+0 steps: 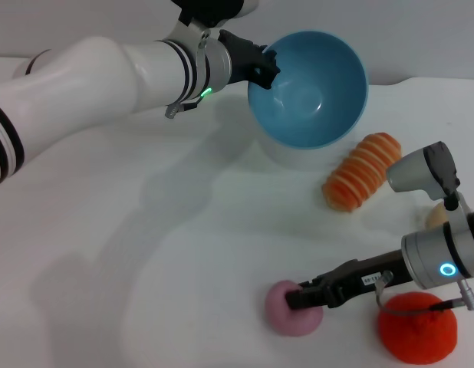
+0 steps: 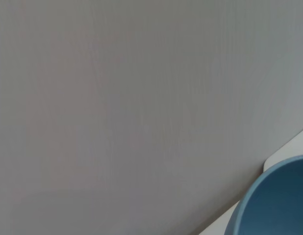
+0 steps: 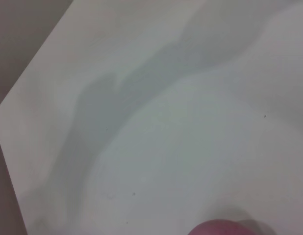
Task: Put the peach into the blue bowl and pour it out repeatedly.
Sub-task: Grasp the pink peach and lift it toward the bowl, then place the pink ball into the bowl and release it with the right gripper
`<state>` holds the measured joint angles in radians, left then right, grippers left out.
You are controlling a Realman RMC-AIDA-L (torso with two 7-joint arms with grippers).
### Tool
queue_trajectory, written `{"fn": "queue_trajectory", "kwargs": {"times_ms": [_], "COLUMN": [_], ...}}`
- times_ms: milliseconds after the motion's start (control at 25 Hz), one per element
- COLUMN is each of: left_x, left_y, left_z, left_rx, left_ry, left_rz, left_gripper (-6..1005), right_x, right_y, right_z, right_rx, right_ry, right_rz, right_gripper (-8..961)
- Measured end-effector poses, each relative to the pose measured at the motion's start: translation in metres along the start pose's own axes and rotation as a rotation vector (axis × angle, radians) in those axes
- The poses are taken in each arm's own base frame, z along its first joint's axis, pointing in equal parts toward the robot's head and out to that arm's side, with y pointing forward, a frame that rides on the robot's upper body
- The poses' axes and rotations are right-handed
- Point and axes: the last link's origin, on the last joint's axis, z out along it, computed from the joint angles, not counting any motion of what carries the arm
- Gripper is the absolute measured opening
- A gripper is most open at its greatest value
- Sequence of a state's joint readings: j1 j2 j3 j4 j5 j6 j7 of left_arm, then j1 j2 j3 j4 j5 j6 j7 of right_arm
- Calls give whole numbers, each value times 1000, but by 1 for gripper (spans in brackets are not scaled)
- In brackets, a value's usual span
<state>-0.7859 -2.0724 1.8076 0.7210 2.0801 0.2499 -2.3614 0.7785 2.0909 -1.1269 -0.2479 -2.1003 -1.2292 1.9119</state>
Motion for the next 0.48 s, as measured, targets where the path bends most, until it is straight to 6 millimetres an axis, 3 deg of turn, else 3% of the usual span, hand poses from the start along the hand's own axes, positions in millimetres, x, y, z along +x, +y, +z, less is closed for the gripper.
{"fn": "queue_trajectory", "kwargs": {"times_ms": [280, 480], "left_x": [-3, -10], "left_y": [3, 5], "left_z": [-1, -4], "left_rx": [-25, -78], "left_ry": [-20, -86], "left_rz": [-3, 8], "left_gripper": [-1, -1], "right_x": [-5, -16], "right_y": [3, 7], "right_z": [-3, -16], "right_rx": [-36, -65], "right_ry": [-101, -139], "right_rz": [-41, -99], "right_gripper": [235, 157]}}
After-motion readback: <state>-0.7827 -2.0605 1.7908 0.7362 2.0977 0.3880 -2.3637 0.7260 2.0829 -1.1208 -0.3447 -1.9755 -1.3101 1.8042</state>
